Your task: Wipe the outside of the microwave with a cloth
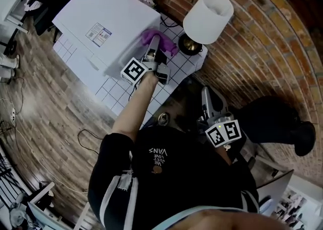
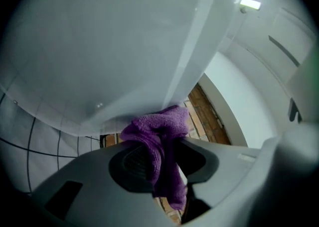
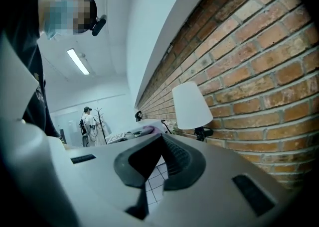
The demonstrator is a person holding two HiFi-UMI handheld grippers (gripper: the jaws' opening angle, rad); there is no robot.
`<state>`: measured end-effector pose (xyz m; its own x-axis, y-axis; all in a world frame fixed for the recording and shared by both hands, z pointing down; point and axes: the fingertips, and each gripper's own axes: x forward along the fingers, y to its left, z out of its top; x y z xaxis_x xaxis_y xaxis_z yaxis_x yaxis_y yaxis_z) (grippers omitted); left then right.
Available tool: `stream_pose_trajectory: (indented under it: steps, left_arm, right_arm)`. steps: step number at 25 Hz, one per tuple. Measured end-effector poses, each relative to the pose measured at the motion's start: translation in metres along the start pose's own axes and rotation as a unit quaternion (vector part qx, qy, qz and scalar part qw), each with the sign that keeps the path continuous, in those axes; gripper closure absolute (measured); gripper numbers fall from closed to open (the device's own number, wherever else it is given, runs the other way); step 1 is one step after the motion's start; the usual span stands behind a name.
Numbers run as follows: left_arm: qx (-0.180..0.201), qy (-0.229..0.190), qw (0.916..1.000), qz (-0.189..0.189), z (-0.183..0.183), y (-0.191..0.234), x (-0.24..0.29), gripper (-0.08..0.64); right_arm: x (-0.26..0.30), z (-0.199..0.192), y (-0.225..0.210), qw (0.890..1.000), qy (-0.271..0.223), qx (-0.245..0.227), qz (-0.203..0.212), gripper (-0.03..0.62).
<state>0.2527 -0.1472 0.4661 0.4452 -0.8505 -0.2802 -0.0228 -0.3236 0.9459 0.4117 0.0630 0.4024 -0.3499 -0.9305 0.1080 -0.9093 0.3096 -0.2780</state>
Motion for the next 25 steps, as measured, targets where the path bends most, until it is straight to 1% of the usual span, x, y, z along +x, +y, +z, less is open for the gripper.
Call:
stream_pose_trajectory:
  steps: [3,6,9,12,16,18,19,21,25]
  left_arm:
    - [-0.002,0.008,1.0000,0.003,-0.011,0.007,0.026,0.427]
    - [-0.005,0.009,0.9999,0.007,-0.017,0.013,0.043,0.427]
    - [-0.008,0.011,0.9999,0.008,-0.019,0.013,0.050,0.427]
    - [-0.005,0.022,0.9997,0.005,-0.022,0.011,0.046,0.428]
    - [-0.004,0.033,0.9994,-0.009,-0.025,-0.001,0.015,0.427]
    - [-0.026,0.026,0.9990,-0.026,-0.023,-0.013,-0.009,0.427]
    - [-0.038,0.019,0.9987,-0.028,-0.022,-0.016,-0.022,0.427]
    - [-0.043,0.007,0.9989,-0.016,-0.015,-0.014,-0.054,0.428]
    - [-0.038,-0.021,0.9989,0.018,0.000,-0.005,-0.116,0.428]
  right_arm:
    - [-0.008,0.000,-0.011,1.000,0.000,0.002,-0.017,0.595]
    - [-0.014,-0.002,-0.016,1.000,0.001,0.004,-0.026,0.595]
    - [-0.017,-0.002,-0.016,1.000,0.002,0.005,-0.028,0.594]
    - [-0.019,-0.003,-0.014,1.000,0.002,0.006,-0.028,0.595]
    - [-0.015,-0.004,-0.004,1.000,0.002,0.005,-0.013,0.595]
    - [-0.010,-0.006,0.005,1.000,0.003,0.004,0.001,0.595]
    - [-0.007,-0.007,0.011,1.000,0.005,0.003,0.010,0.595]
    - [0.000,-0.010,0.022,1.000,0.009,0.002,0.029,0.595]
    - [0.011,-0.018,0.043,0.998,0.022,0.001,0.064,0.595]
